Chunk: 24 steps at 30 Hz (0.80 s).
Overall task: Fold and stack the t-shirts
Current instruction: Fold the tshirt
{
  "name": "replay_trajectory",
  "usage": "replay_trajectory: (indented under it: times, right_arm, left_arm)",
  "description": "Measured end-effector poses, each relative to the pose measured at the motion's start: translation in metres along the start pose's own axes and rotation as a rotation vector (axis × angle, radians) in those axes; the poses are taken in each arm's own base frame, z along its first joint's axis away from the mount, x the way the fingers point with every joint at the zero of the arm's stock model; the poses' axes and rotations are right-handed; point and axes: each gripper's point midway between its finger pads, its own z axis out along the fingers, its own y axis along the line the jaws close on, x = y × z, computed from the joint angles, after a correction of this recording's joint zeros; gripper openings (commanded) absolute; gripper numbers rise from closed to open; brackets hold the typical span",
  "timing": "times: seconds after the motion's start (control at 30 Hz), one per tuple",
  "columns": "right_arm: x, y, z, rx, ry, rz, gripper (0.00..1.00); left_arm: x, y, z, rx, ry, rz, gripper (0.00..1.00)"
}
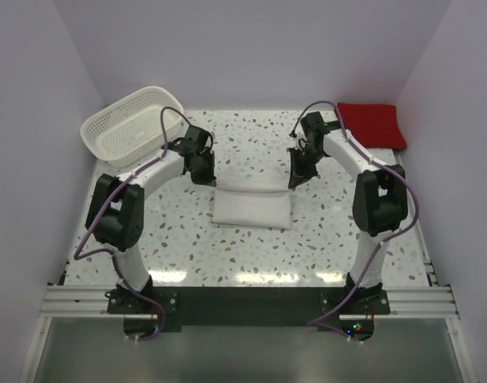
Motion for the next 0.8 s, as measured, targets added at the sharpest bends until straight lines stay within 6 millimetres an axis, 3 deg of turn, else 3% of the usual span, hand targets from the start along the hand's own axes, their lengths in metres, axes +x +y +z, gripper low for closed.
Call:
replay_trajectory:
  times: [0.17,0.33,0.37,0.47,0.5,0.57,0.6,0.67,0.77,0.8]
  right_arm:
    - [-0.017,-0.020,0.048,-0.019,0.040,0.044,0.00]
    - [-0.021,-0.031,0.066,-0.021,0.022,0.054,0.02]
    - [-0.021,-0.032,0.068,-0.022,0.016,0.055,0.17]
    - [-0.020,-0.036,0.075,-0.022,0.003,0.062,0.36]
    - [-0.019,-0.036,0.074,-0.021,-0.007,0.063,0.39]
    - [-0.019,-0.036,0.068,-0.018,-0.042,0.060,0.46]
    - [-0.021,-0.034,0.060,-0.019,-0.071,0.056,0.46]
    - [-0.027,-0.027,0.040,-0.031,-0.156,0.034,0.52]
    - [-0.036,-0.007,-0.002,-0.093,-0.324,-0.024,0.52]
    - [-0.037,0.001,-0.015,-0.128,-0.373,-0.046,0.52]
  left_arm:
    - [-0.003,0.014,0.047,0.013,0.039,-0.027,0.00]
    - [-0.009,0.012,0.061,0.033,0.017,-0.025,0.02]
    - [-0.013,0.010,0.061,0.042,0.004,-0.023,0.06]
    - [-0.021,0.007,0.062,0.054,-0.027,-0.015,0.24]
    - [-0.023,0.007,0.061,0.054,-0.033,-0.014,0.36]
    - [-0.026,0.007,0.058,0.051,-0.054,-0.012,0.48]
    - [-0.027,0.007,0.053,0.052,-0.068,-0.013,0.60]
    - [-0.028,0.007,0.037,0.054,-0.108,-0.008,0.65]
    - [-0.032,0.000,-0.001,0.085,-0.212,0.008,0.62]
    - [-0.034,-0.004,-0.014,0.102,-0.253,0.016,0.55]
